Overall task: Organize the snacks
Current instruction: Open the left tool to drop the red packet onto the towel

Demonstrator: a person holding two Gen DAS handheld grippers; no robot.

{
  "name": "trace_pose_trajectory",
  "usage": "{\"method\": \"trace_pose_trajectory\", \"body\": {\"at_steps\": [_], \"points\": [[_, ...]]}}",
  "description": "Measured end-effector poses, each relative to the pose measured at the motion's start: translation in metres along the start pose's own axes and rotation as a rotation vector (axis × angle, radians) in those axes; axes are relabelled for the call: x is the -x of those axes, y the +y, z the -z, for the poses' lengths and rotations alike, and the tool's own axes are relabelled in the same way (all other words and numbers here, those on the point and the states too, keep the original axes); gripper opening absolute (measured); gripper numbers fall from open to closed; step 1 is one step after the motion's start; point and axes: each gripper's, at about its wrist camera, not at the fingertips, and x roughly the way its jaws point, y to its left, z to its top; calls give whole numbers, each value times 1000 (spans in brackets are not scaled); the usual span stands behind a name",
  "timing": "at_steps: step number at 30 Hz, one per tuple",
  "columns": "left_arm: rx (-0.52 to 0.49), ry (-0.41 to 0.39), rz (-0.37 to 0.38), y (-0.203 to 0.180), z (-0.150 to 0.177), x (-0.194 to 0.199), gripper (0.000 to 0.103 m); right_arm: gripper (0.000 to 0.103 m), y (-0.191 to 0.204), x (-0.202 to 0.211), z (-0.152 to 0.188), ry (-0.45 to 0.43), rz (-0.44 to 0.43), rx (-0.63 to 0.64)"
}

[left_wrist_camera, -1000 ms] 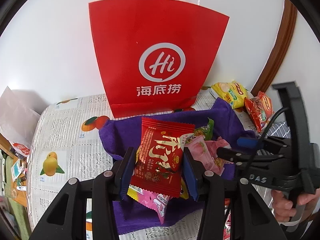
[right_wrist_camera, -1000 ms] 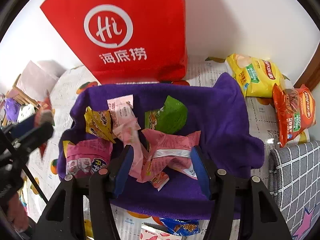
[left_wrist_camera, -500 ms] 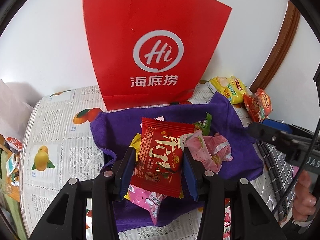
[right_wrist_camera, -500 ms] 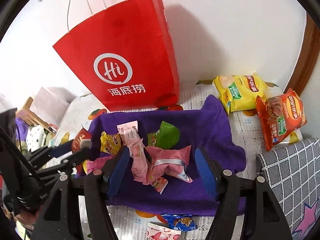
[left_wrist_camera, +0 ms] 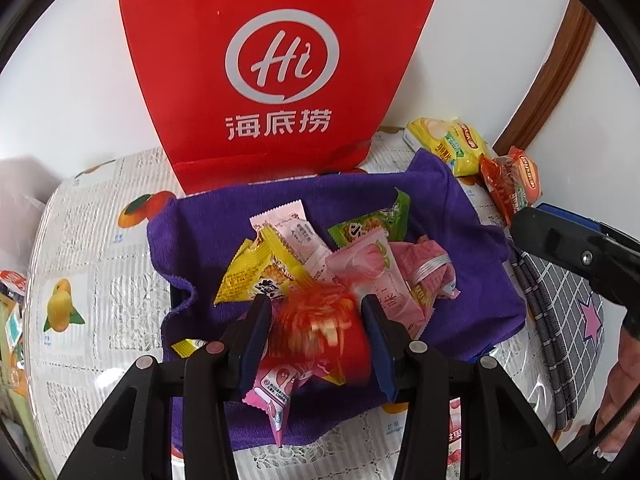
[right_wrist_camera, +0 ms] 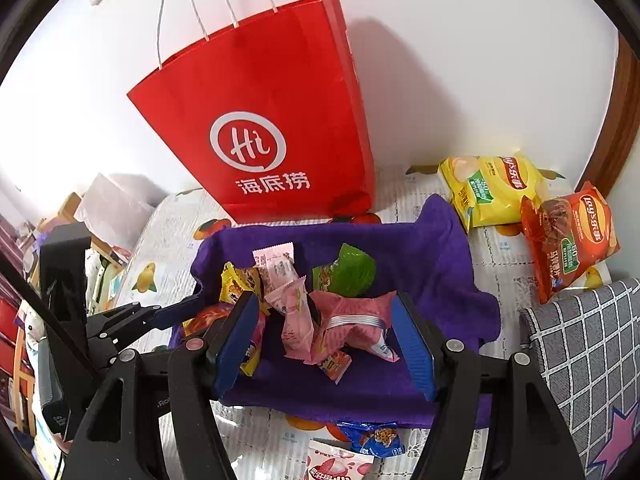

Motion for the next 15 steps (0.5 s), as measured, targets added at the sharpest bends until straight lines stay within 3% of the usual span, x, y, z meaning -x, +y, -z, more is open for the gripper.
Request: {"method": "trace_pose_trajectory", "body": {"at_steps": [15], "points": [[54,-41,28,16,-4,24,55,67,9,10,16,-19,4,26]]}}
